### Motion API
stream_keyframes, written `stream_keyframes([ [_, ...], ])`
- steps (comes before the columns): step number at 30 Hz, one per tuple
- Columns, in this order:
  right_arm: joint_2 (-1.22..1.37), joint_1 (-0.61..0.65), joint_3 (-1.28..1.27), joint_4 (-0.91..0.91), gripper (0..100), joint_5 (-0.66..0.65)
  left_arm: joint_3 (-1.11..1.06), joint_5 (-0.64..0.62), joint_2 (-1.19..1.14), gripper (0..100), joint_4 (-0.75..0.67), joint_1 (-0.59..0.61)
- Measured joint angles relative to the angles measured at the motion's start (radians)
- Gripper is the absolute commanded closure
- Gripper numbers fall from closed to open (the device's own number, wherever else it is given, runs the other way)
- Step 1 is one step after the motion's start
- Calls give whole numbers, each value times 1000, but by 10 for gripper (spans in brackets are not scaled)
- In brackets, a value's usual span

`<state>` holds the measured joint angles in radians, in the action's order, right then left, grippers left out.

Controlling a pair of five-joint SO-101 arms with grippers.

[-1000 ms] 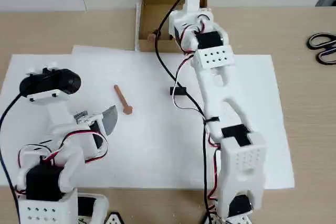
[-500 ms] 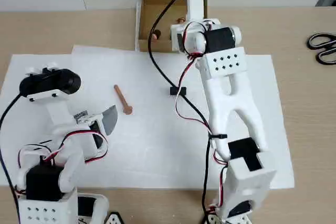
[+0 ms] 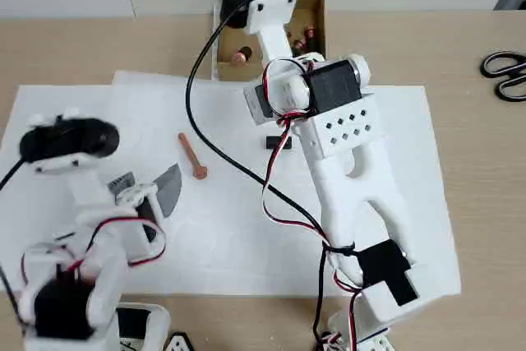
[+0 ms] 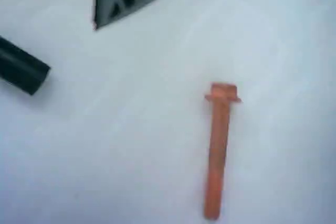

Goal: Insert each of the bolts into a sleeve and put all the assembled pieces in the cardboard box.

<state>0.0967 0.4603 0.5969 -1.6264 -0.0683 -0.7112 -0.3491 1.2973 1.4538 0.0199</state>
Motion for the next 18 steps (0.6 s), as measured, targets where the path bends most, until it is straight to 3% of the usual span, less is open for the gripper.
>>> stream_keyframes([
  [5,6,2,0,0,873,-144,-38,0,91,769,-21,0],
  [18,331,-54,5,32,873,-272,-103,2,110,769,-74,6],
])
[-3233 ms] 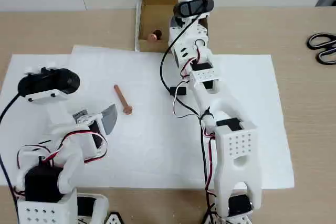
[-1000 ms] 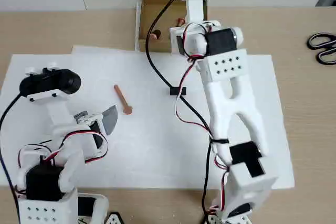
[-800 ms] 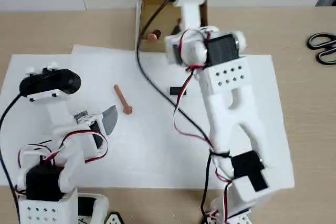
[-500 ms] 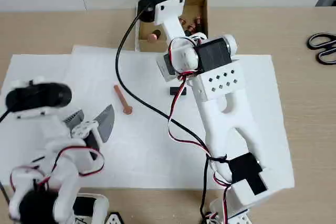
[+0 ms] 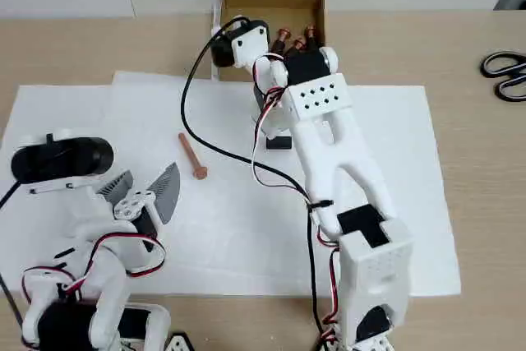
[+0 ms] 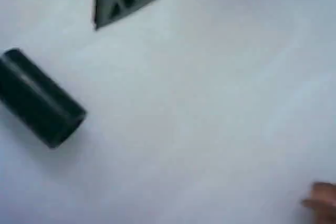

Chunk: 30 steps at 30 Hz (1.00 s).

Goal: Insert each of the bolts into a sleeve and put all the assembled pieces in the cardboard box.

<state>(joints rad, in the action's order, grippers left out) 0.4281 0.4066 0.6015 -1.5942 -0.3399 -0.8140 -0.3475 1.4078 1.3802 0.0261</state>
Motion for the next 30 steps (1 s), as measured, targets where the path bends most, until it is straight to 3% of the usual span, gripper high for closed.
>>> stream_keyframes([
  [8,57,3,0,0,873,-144,0,0,2,769,-3,124],
  [16,129,-11,0,0,872,-272,0,0,-43,769,-3,135],
  [30,256,-38,17,77,872,-307,0,0,-120,769,-3,135],
])
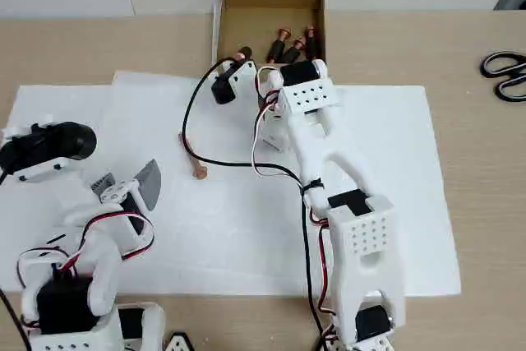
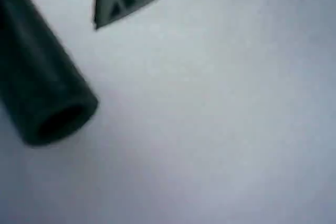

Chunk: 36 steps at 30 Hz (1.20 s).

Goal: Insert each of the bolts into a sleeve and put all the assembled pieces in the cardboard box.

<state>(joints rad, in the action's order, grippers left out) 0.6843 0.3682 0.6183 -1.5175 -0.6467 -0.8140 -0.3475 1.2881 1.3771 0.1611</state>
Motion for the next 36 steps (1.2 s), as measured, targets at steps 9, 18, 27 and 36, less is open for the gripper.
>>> stream_keyframes([
  [9,69,-3,29,32,872,0,0,0,0,769,0,0],
  [18,107,-3,26,34,879,0,0,0,0,769,0,0],
  [27,107,-8,31,34,989,2,0,0,0,769,0,0],
  [36,-6,-38,17,-84,989,69,0,20,0,771,0,0],
])
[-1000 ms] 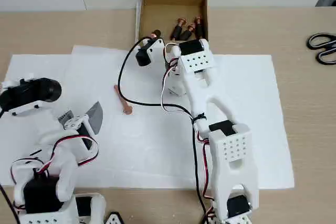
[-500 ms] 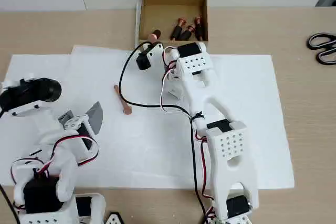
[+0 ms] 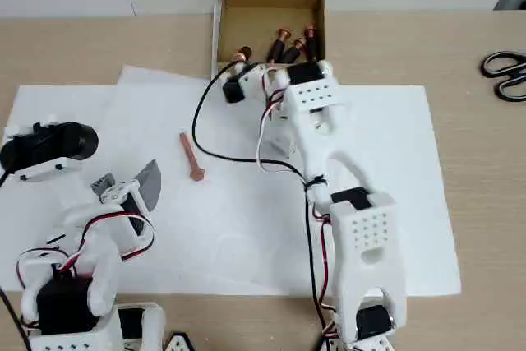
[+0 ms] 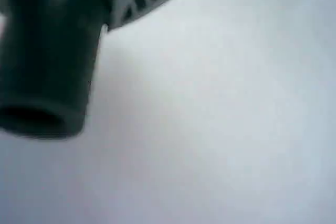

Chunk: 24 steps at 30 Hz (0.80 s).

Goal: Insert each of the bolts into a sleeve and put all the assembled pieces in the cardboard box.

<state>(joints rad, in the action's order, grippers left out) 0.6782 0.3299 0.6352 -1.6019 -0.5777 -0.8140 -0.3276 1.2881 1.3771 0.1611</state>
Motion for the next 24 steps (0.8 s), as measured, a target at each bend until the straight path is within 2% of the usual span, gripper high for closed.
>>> stream_keyframes([
  [9,-89,0,-6,-68,985,147,0,0,0,771,0,0],
  [13,-91,-3,-97,-69,979,193,0,0,0,771,0,0],
  [15,-91,0,-147,-68,932,199,0,0,0,771,0,0],
  [20,-91,14,-180,-68,734,201,0,0,0,771,0,0],
  [24,-95,11,-180,-68,703,201,0,0,0,771,0,0],
])
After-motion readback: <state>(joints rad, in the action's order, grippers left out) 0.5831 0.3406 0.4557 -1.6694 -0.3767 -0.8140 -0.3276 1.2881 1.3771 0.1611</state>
